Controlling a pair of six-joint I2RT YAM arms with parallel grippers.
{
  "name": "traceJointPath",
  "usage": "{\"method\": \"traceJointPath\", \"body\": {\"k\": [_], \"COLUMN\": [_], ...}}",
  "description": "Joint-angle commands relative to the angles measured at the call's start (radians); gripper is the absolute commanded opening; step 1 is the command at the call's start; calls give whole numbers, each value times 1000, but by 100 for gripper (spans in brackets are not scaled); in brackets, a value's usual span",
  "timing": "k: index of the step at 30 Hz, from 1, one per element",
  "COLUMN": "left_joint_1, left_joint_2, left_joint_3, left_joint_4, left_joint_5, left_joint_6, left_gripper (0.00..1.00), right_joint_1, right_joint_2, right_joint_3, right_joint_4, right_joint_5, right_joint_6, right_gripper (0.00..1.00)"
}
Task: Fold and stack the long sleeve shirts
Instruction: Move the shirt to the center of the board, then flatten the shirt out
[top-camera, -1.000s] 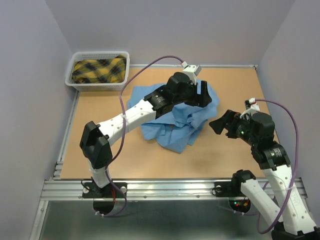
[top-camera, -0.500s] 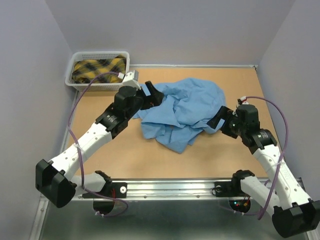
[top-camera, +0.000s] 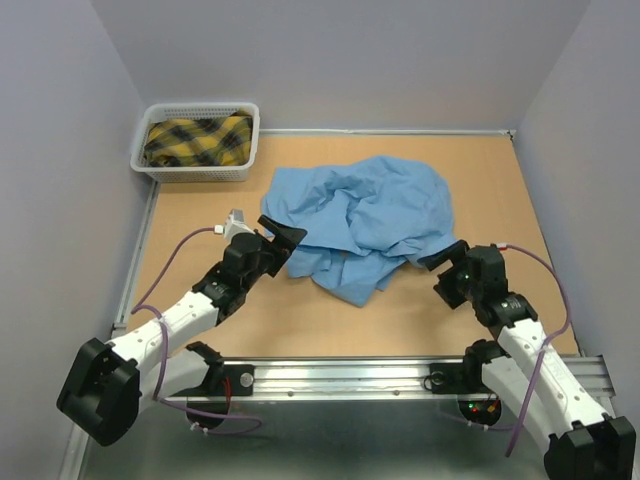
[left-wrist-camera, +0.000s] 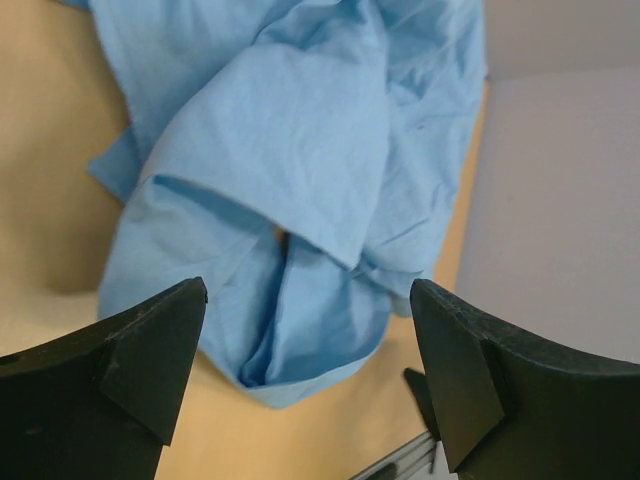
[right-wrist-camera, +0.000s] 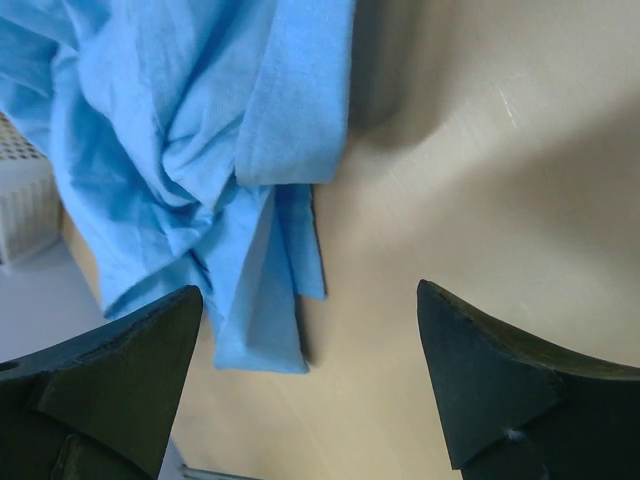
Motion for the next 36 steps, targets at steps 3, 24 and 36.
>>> {"method": "traceJointPath", "body": {"k": [3,24,36], "left_joint_1": [5,4,8], "left_joint_2": [50,264,351], "left_joint_3": [35,-3,12], "left_joint_4": [168,222,261], "left_joint_5": [-67,-184,-213], "left_joint_6": [-185,-309,-309], "left_gripper": [95,88,53], "right_joint_1": [-5,-5,-5], "right_joint_2": [-80,205,335], "right_joint_3": [-54,-109,-141], "right_joint_4": [176,443,617], "right_joint_5": [89,25,34], "right_joint_6": [185,281,337], "right_gripper": [92,90,76]}}
